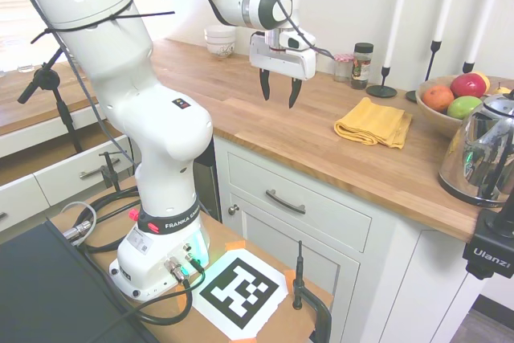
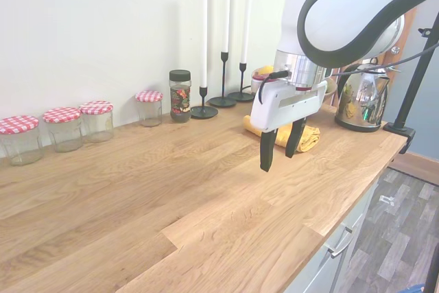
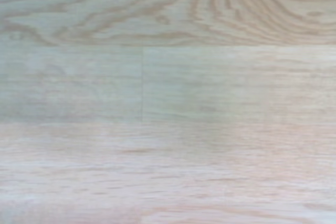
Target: Wipe the counter
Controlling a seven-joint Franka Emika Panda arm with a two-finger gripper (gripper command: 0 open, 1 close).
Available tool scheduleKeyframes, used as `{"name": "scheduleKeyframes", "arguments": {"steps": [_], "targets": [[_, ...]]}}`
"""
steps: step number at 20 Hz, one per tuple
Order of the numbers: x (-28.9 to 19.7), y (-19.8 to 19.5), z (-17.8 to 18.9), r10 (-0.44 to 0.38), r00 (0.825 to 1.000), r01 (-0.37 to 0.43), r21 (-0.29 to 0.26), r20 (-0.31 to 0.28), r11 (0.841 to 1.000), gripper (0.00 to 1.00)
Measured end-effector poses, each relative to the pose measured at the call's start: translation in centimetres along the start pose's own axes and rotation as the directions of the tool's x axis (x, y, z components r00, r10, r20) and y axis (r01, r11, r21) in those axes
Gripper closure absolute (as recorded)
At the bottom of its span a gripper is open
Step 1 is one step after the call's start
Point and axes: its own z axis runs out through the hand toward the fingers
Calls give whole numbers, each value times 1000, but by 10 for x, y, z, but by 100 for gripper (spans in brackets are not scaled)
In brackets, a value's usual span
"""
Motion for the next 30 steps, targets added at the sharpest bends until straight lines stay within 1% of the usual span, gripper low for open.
{"name": "scheduleKeyframes", "arguments": {"steps": [3,7,11,16,24,30], "targets": [[4,1,-2,14,1000,-14,0,-7,1000,0],[30,9,-11,52,998,-52,9,-28,999,0],[72,22,-20,94,995,-93,23,-45,995,0],[142,49,-31,132,989,-130,38,-59,991,0],[203,65,-33,172,984,-171,38,-48,985,0],[231,89,-22,207,978,-206,41,-25,978,0]]}}
